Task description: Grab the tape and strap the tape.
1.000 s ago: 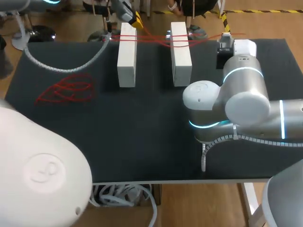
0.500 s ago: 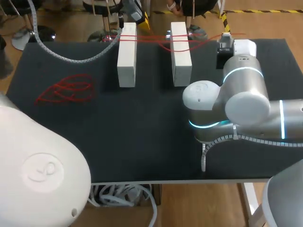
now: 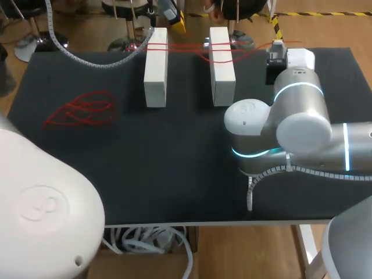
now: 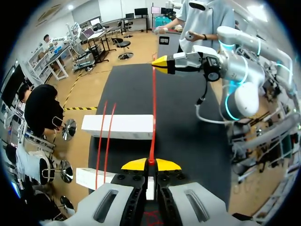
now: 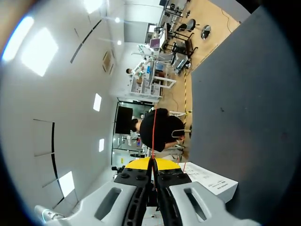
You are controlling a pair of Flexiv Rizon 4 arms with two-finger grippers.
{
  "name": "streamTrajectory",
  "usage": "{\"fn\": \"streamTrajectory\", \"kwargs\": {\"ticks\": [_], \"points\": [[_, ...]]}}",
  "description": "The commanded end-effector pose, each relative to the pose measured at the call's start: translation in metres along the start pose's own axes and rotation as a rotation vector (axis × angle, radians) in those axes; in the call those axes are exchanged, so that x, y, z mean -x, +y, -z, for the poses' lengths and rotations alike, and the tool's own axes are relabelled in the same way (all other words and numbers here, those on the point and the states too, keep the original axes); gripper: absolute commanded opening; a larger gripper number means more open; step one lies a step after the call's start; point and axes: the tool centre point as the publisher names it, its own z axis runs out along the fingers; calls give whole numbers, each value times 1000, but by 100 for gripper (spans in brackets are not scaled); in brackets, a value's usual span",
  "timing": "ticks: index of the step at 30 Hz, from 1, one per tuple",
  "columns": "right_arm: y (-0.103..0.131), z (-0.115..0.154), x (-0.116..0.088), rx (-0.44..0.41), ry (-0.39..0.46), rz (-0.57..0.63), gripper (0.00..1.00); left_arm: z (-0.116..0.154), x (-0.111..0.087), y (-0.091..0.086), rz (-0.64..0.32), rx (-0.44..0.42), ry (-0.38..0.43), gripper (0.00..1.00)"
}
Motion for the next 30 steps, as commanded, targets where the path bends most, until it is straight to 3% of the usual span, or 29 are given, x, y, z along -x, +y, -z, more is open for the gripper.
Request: {"fn": "streamTrajectory", "kwargs": {"ticks": [1, 2, 8, 12, 16, 30], "points": [[3, 6, -1, -19, 13, 96, 0, 0, -1, 0, 1, 3, -1, 0], [5, 10, 2, 11, 75, 208, 0, 0, -1, 0, 1, 3, -1, 0], [14, 31, -4, 104, 44, 392, 0, 0, -1, 0, 1, 3, -1, 0], [10, 41, -13, 198, -98, 500, 0, 0, -1, 0, 1, 3, -1, 0], [7, 45, -26, 211, -225, 509, 0, 0, -1, 0, 1, 3, -1, 0], [7, 45, -26, 211, -225, 509, 0, 0, -1, 0, 1, 3, -1, 0]]}}
